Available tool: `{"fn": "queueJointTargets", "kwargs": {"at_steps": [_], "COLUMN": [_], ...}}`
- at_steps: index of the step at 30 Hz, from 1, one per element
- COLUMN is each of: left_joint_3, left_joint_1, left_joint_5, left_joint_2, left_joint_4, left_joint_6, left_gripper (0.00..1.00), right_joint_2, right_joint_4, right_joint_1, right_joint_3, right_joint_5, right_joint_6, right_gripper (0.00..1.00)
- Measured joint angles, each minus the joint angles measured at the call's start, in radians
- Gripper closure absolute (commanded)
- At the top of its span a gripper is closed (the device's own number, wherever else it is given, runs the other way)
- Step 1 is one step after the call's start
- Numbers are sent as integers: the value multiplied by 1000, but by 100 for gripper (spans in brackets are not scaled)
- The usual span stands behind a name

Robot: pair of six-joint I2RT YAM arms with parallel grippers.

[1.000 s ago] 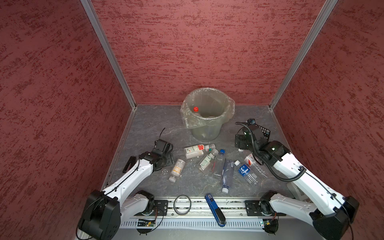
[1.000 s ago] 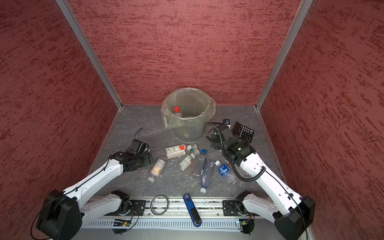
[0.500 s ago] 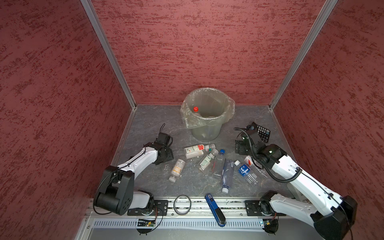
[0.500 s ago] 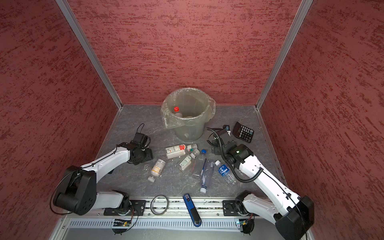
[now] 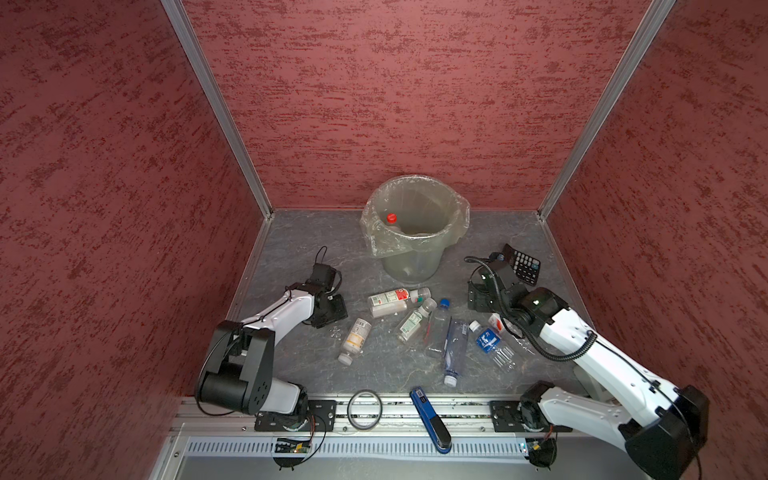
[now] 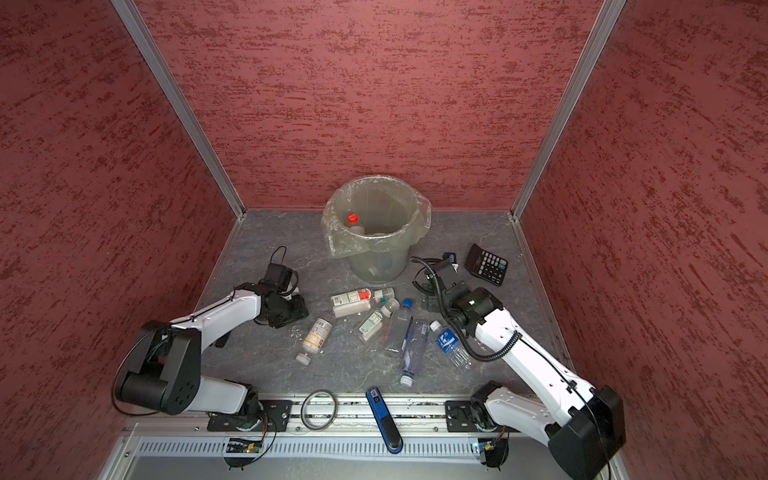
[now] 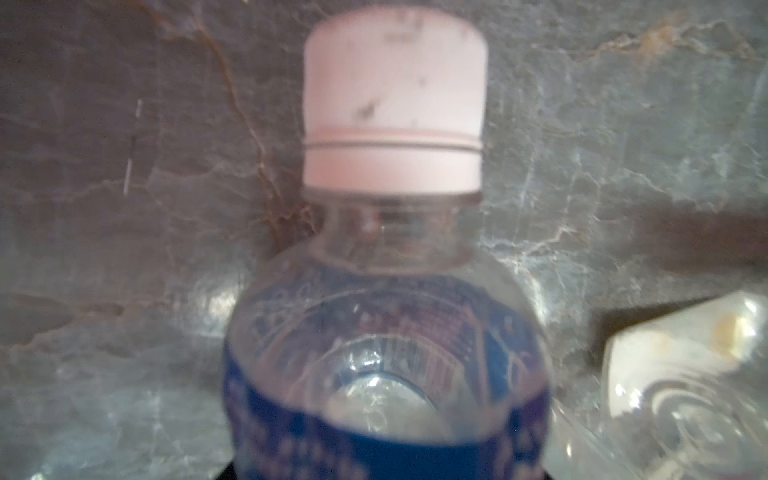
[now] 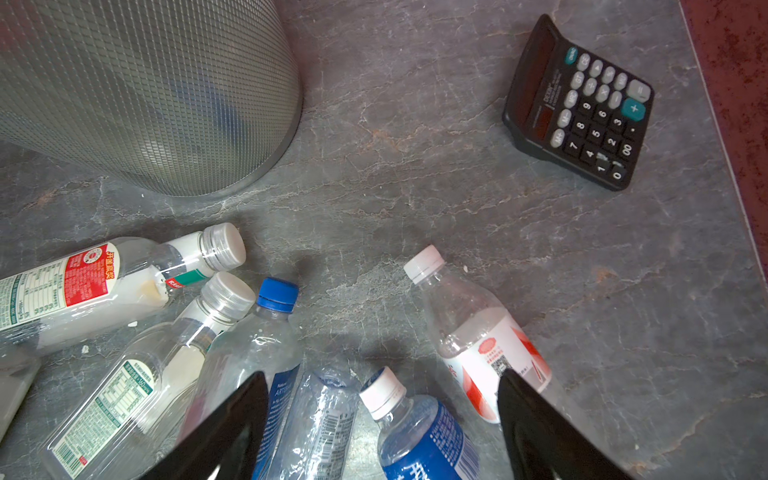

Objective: Throw the plastic bottles in the bin
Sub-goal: 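Lower the left gripper onto the blue-labelled bottle while the right gripper returns, then lift the blue-labelled bottle with the left gripper and carry it over the bin, then open the left gripper to drop the blue-labelled bottle into the bin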

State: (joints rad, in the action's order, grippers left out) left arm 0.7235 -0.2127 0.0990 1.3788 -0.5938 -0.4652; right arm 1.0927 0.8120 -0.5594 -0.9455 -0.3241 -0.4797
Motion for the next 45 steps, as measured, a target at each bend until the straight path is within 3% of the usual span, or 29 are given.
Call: {"fn": "queueJointTargets", "kwargs": {"at_steps": [9,15,19,25,28,33,34,35,36,38,40,45], "left_joint_3": [-23,-24,0,89,137,332,403,491,587,796,914,932], "left_joint_1": [-166,-281,-401,-585,-606,-541,-511,-478,-449,-406,-388,-386], "left_joint_5": [-172,-321,-448,-623,-664,-623,-598,-567,-538,-492,-451,-385], "left_joint_2": [-500,-683,-709,-610,-515,-259,-187,-106,-24,141,237,262], "left_joint_4": [44,134,215,462,603,750,761,767,764,734,709,635], "left_joint_6": [-24,-13,47,203,269,317,311,303,299,290,289,290], "left_gripper": [45,42,41,41,40,31,22,6,0,1,1,1], "right_joint_2": [-30,-63,-82,-87,-87,-94,-99,-104,-109,-119,-131,-180], "right_joint_4": [-31,-55,-63,-68,-69,-68,-68,-68,-68,-67,-66,-67], "right_joint_1": [0,0,0,0,0,0,0,0,0,0,0,0], "right_joint_3": [33,59,64,64,64,64,64,64,64,64,65,72], "right_joint_5": [2,-2,-10,-17,-17,-17,-17,-16,-16,-16,-16,-14], "right_joint_6": [-10,-18,-22,-26,-29,-30,-30,-30,-30,-30,-31,-33], "right_gripper": [13,14,14,14,14,14,14,13,13,13,12,12]}}
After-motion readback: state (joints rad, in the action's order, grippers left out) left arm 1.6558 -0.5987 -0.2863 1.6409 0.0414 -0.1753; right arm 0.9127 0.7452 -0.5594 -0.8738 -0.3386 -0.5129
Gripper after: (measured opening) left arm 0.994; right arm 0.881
